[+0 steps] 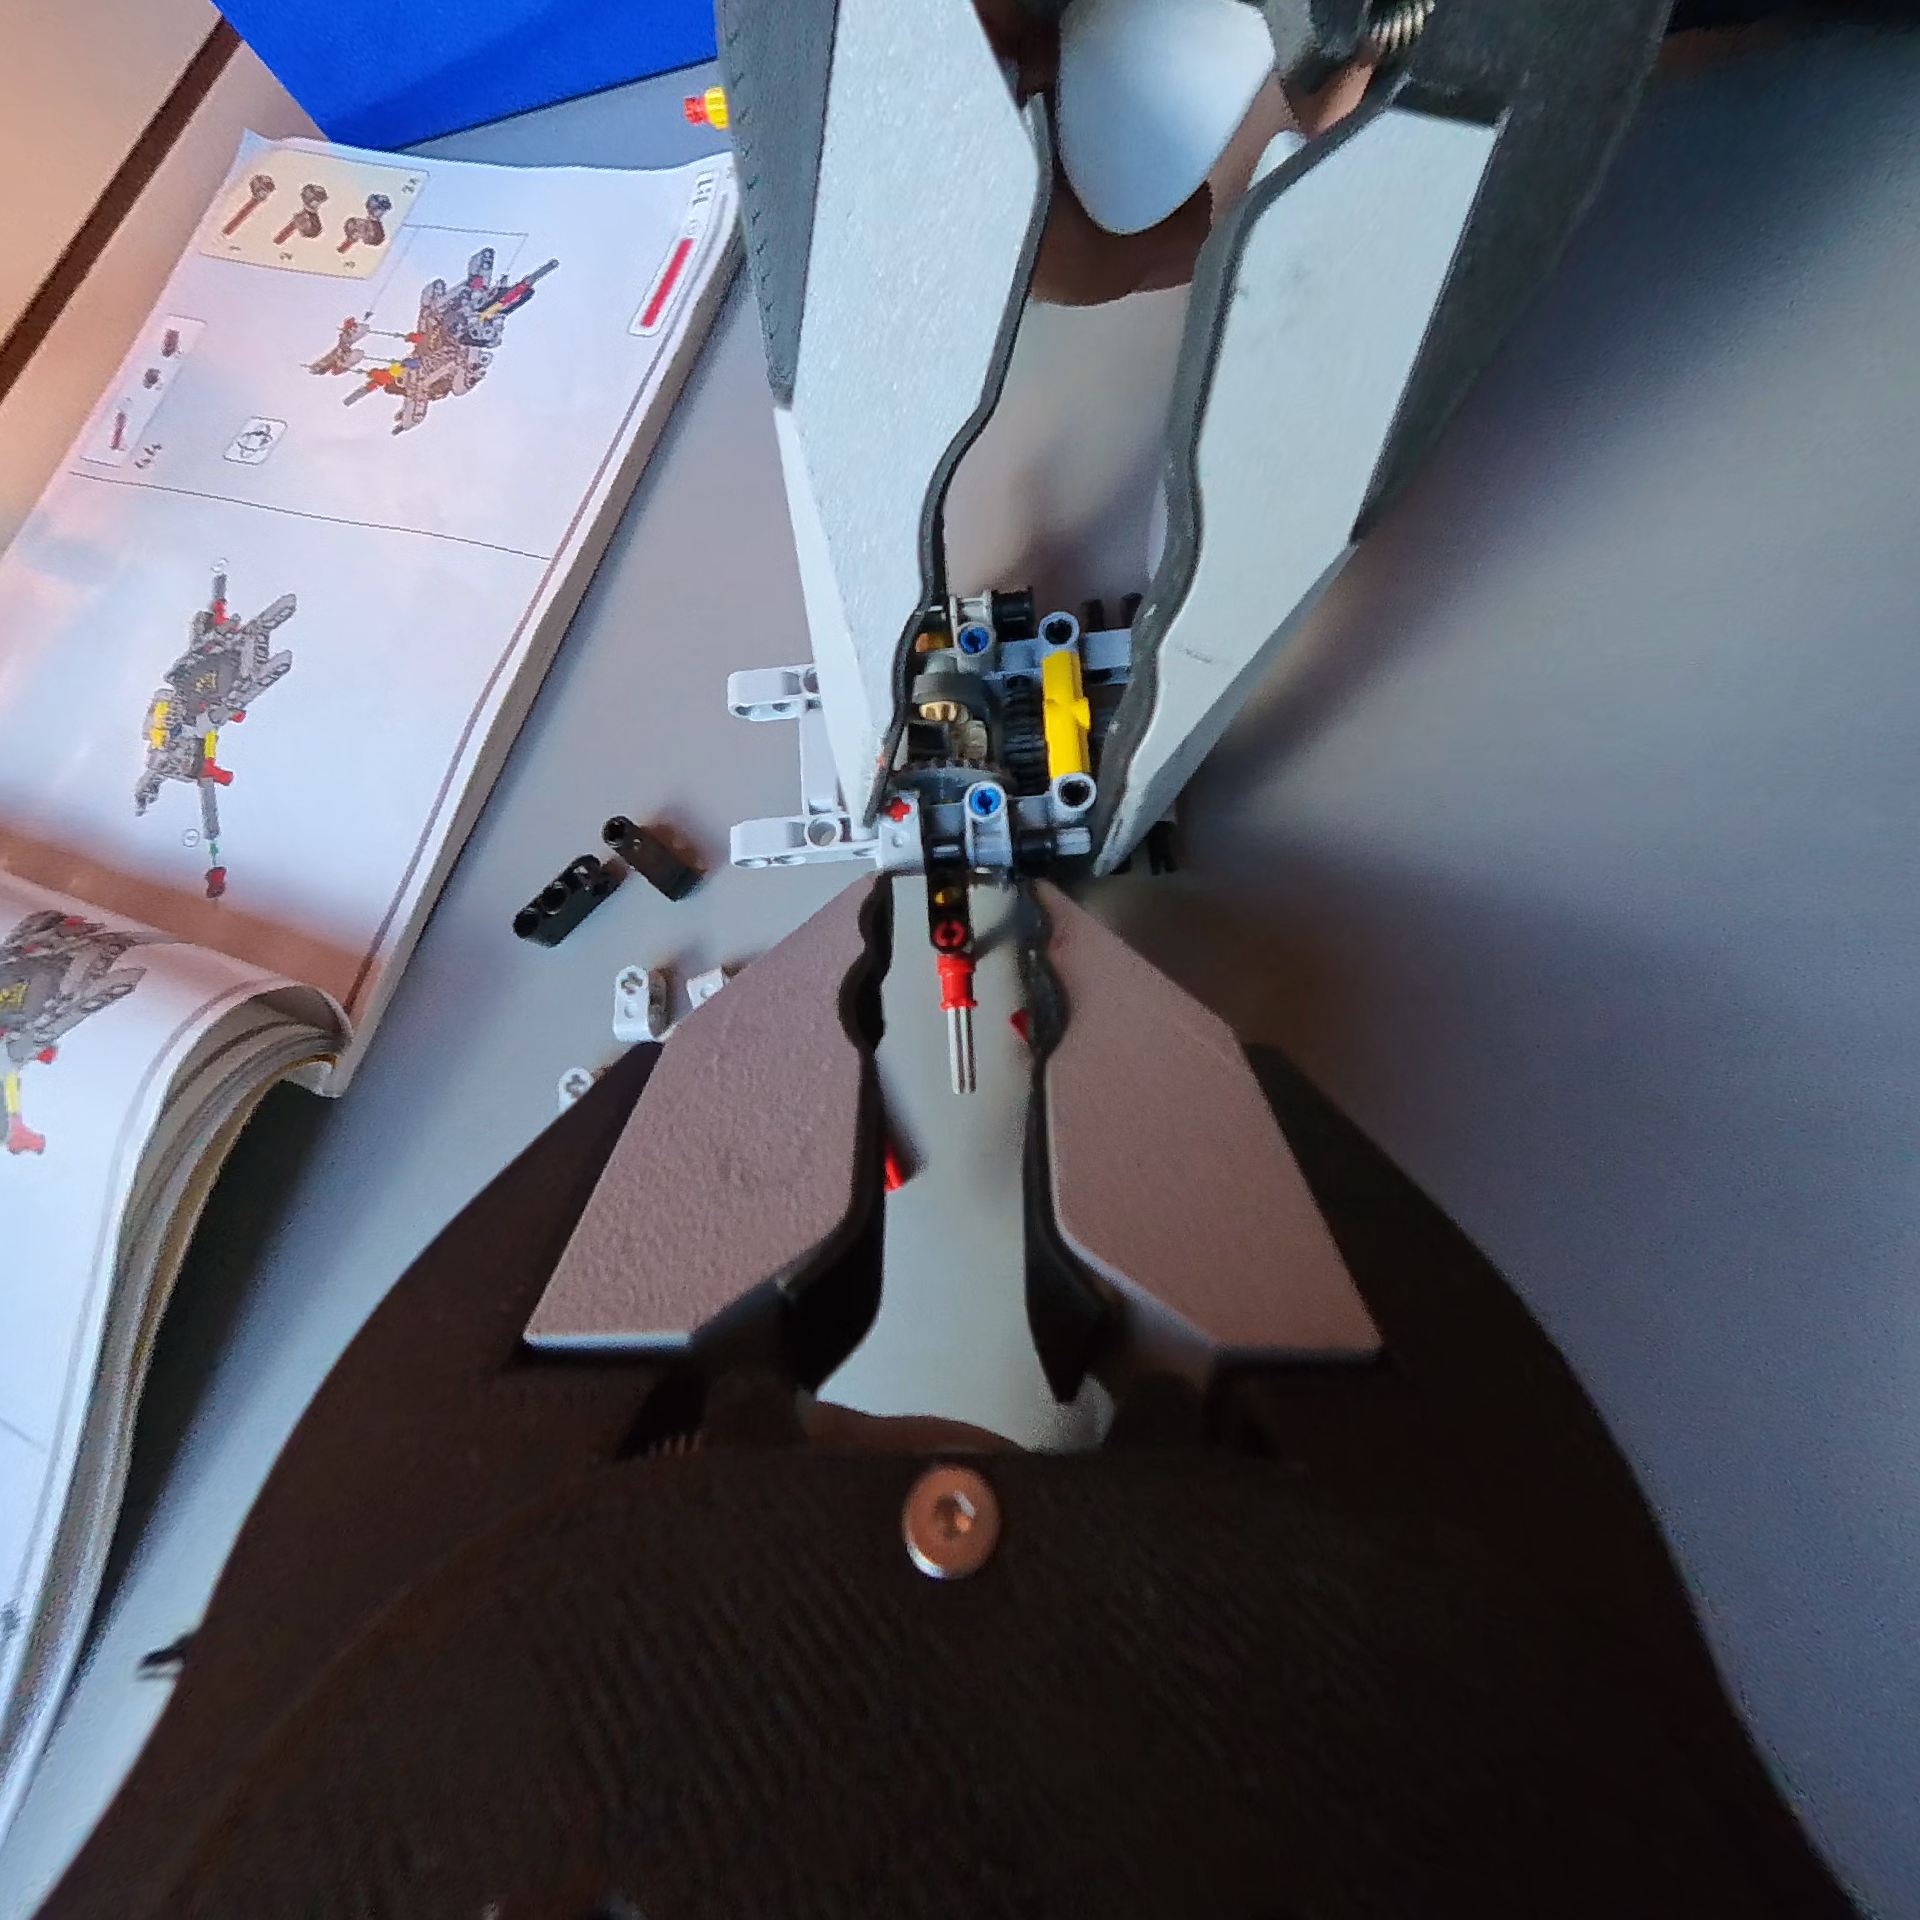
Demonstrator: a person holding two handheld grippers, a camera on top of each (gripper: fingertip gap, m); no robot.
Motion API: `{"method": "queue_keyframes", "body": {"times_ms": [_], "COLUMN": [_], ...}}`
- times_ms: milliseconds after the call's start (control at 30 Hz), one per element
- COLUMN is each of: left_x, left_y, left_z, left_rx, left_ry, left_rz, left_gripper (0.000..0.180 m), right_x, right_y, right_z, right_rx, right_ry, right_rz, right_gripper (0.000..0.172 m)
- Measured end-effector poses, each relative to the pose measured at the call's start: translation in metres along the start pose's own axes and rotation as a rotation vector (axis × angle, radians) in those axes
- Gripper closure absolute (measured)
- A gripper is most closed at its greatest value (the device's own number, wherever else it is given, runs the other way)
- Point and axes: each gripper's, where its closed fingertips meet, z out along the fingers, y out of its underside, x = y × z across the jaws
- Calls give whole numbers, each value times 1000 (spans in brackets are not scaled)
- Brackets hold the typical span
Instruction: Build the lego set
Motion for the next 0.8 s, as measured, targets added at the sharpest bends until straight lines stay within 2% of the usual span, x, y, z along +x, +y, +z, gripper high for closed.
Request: {"method": "queue_keyframes", "body": {"times_ms": [67, 533, 733, 800], "left_x": [-4, -4, 1, 0], "left_y": [1, 1, 0, -2], "left_z": [0, 2, 1, 1], "left_rx": [-25, -103, -85, -47], "left_ry": [-32, -79, -57, -56], "left_rz": [47, 82, 58, 22], "left_gripper": [168, 168, 168, 168], "right_x": [0, -1, -5, -4], "right_y": [0, 1, 0, 0], "right_z": [0, 0, -2, -4], "right_rx": [-5, -47, -7, 26], "right_ry": [-14, -28, -57, -100], "right_rz": [1, 105, 137, 210], "right_gripper": [135, 135, 135, 135]}}
